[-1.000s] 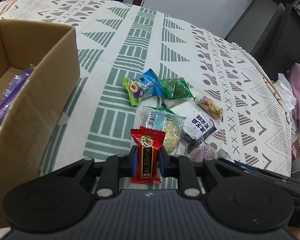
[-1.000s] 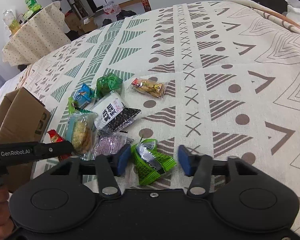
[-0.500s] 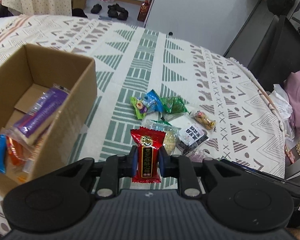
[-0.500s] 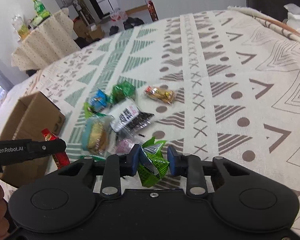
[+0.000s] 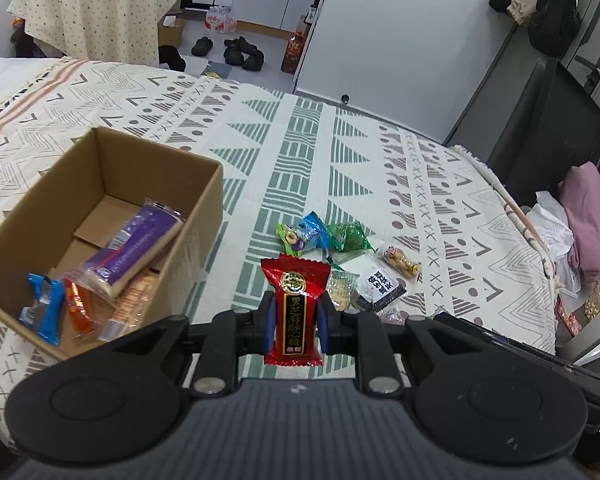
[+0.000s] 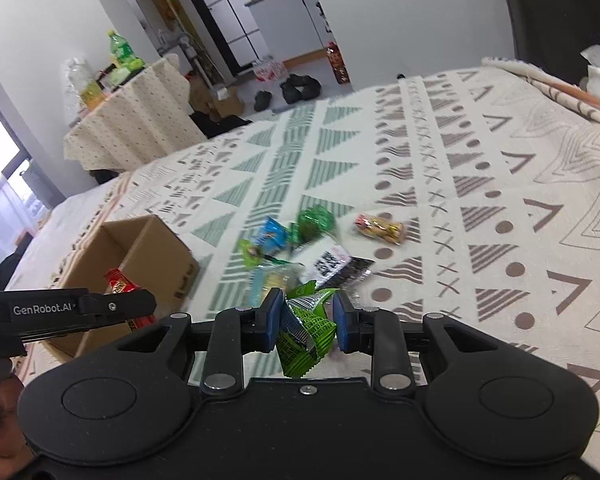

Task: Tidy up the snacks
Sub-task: 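Carry the red candy pack and green snack into the box and release both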

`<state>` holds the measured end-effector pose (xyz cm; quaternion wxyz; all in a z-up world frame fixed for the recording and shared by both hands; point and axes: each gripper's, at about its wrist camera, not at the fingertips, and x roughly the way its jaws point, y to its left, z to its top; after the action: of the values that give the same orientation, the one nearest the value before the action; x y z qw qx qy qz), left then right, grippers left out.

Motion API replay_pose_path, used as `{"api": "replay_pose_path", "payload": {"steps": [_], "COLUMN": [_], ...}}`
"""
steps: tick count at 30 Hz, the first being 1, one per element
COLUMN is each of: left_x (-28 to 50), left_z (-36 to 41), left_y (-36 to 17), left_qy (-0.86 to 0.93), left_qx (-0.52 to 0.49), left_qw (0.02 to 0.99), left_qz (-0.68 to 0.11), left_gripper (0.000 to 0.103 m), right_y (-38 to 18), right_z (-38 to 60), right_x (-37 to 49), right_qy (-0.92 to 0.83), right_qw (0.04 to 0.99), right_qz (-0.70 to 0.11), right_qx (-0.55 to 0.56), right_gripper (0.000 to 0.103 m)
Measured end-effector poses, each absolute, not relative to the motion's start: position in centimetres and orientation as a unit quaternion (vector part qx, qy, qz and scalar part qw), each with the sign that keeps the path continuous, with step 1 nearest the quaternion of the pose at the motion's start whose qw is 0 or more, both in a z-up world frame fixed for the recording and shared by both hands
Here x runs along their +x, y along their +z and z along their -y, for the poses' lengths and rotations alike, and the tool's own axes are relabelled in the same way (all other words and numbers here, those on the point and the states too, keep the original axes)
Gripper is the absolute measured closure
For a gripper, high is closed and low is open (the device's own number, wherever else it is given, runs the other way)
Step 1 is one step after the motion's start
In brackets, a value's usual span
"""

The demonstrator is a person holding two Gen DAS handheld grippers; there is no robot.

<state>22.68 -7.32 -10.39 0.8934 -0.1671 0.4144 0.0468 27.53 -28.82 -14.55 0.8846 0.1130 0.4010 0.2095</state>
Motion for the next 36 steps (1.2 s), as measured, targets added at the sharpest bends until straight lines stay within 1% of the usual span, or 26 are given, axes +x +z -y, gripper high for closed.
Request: {"api": "replay_pose_path", "payload": {"steps": [13, 27, 36], "left_x": [21.1, 20.6, 20.4], "left_z": [4.5, -1.7, -5.6], "left_y": [-8.7, -7.8, -8.4], "left_qy": [0.065, 0.102, 0.125], "left_qx": [-0.179, -0.204, -0.220], "left_qw": [0.898, 0.895, 0.888], "left_qz": [-0.397, -0.383, -0.385], "left_gripper": [0.083, 0.083, 0.083], "right_y": [-12.4, -11.5, -11.6], "right_z": [26.6, 21.3, 17.7], "right_x": [25.7, 24.9, 24.8], "right_qy": [0.230, 0.259, 0.273], "right_qw": [0.896, 0.895, 0.890], "right_qz": [-0.363, -0.342, -0.337], "right_qx": [0.111, 0.123, 0.137], "right_gripper": [0.076, 0.076, 0.076]}}
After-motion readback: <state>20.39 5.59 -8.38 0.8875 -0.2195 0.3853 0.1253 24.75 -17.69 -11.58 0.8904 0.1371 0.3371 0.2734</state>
